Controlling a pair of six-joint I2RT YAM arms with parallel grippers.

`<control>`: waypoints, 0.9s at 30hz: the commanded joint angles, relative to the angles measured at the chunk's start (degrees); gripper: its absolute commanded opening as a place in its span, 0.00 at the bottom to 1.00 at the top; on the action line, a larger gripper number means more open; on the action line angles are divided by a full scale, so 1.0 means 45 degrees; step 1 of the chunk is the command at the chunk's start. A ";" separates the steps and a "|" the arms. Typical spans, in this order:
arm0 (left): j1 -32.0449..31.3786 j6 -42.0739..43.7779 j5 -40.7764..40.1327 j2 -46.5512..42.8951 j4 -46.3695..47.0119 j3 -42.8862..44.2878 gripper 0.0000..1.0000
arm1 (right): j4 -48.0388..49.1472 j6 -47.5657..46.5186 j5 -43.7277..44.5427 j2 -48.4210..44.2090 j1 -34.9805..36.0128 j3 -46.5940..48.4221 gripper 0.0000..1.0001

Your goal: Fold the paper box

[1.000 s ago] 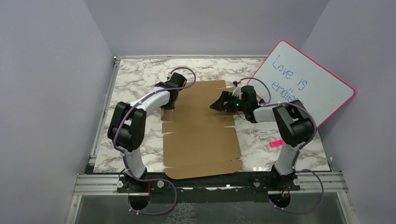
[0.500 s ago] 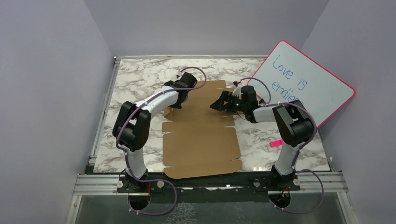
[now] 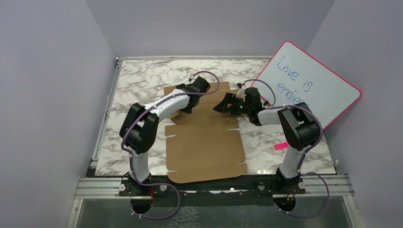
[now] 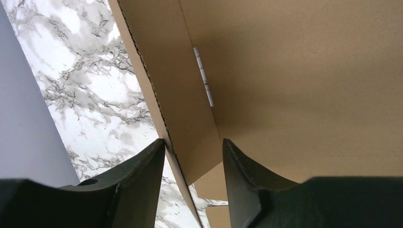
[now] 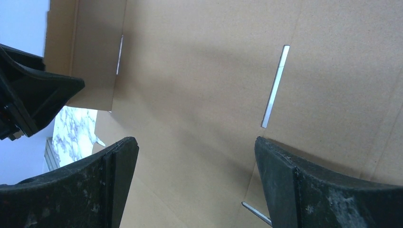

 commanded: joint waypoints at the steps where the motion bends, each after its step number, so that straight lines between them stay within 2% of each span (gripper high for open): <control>1: -0.0068 -0.0076 -0.0539 -0.0708 -0.0363 0.0554 0.53 | -0.1614 -0.0321 0.0453 -0.0546 0.0169 -0.0203 0.98; 5: -0.0049 -0.0022 -0.0799 -0.1520 -0.0367 0.0508 0.65 | -0.2553 -0.0810 0.0812 -0.1269 0.0174 -0.0039 0.98; 11: 0.0050 -0.0251 -0.0360 -0.2799 -0.0084 0.0023 0.76 | -0.4039 -0.1669 0.2039 -0.2499 0.0172 -0.0072 0.99; 16: 0.0481 -0.0513 0.2501 -0.4061 0.1927 -0.1323 0.86 | -0.5077 -0.2202 0.3670 -0.3491 0.0168 -0.0312 1.00; 20: 0.0943 -0.1040 0.5069 -0.4233 0.3359 -0.2432 0.89 | -0.5767 -0.2776 0.4868 -0.3497 0.0169 -0.0074 1.00; 24: 0.1626 -0.1745 0.6965 -0.4231 0.4710 -0.3826 0.90 | -0.5526 -0.3025 0.4737 -0.3111 0.0180 -0.0031 1.00; 27: 0.2127 -0.2196 0.7673 -0.4382 0.5471 -0.4722 0.90 | -0.5368 -0.3117 0.4275 -0.2654 0.0247 0.0112 1.00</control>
